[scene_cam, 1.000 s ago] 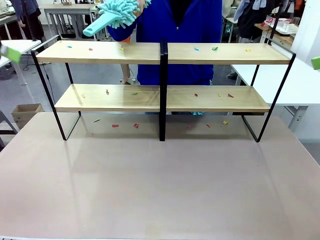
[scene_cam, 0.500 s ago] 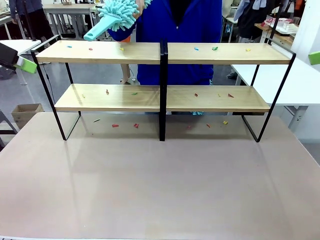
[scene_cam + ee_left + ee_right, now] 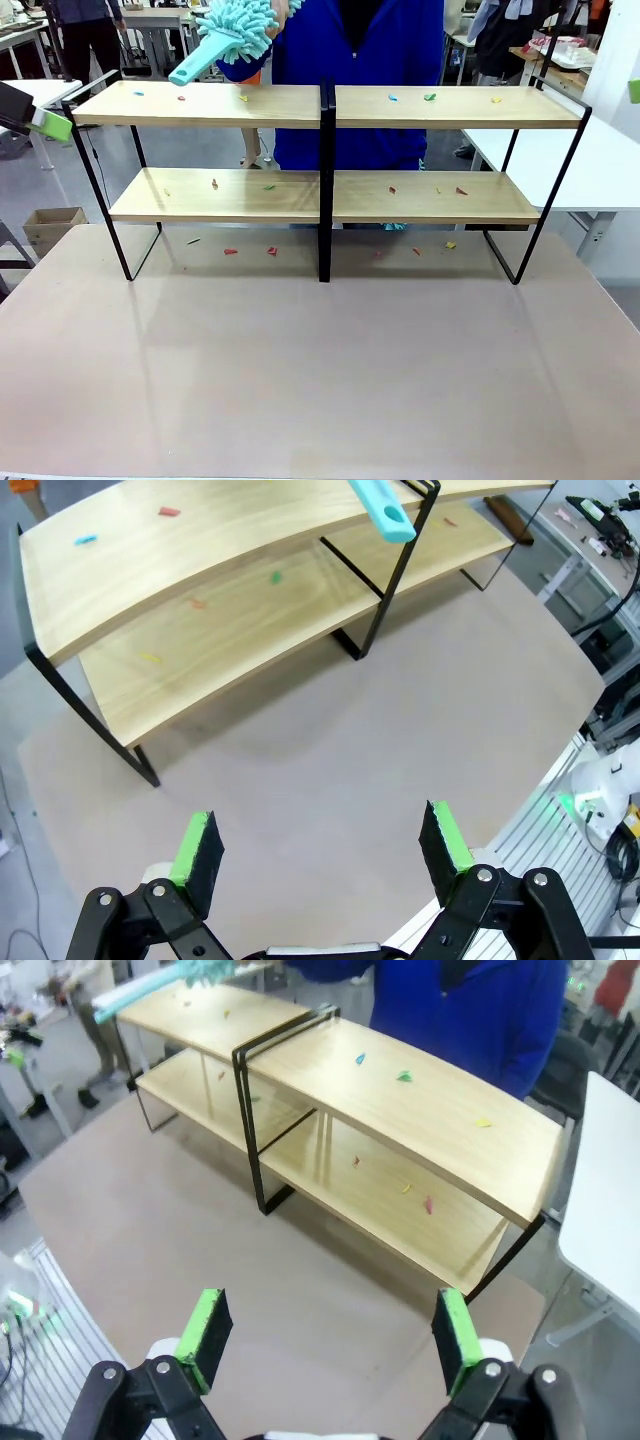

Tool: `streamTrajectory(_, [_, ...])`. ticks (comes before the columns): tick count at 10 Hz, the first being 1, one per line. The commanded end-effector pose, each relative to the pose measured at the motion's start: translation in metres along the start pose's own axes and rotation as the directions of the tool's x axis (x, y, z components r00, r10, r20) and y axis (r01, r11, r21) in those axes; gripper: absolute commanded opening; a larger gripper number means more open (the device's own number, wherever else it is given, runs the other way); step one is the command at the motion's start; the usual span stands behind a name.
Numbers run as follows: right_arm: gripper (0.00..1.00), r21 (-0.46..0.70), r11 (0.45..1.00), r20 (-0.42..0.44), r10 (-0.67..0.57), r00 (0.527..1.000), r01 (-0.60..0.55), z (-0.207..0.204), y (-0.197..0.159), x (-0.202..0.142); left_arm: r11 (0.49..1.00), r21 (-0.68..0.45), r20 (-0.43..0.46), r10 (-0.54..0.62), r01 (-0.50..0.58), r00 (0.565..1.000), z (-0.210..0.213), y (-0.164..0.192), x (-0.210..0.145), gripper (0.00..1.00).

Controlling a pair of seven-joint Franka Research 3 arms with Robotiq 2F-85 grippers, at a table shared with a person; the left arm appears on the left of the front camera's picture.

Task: Clean the shelves.
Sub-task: Pick up the Duster when the human hands it over.

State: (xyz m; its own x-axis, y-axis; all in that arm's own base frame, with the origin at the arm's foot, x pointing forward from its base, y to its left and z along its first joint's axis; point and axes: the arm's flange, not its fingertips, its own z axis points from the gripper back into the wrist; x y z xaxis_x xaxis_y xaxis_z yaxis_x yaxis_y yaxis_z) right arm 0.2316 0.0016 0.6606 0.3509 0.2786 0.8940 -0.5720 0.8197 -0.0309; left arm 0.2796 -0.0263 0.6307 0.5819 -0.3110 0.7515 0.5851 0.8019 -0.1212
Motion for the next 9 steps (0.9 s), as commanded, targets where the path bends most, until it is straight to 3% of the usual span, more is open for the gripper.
streamTrajectory(1, [1.0,-0.009,0.998,0.048,-0.06,0.997,0.061,-0.0057,0.0071,0.0021,1.0,-0.006,0.018,0.004,-0.004,1.0,-0.0053,0.0063,0.0094,1.0])
streamTrajectory(6, [1.0,0.004,0.999,0.027,-0.046,0.999,0.046,-0.0057,0.0079,-0.0041,1.0,0.002,0.034,0.03,-0.03,0.999,-0.0065,-0.0019,0.0018,1.0])
streamTrajectory(9, [1.0,0.007,0.999,0.015,-0.049,0.999,0.049,-0.0104,0.0067,-0.0015,0.998,0.018,0.174,0.064,-0.068,0.983,0.0006,0.0017,0.0109,1.0])
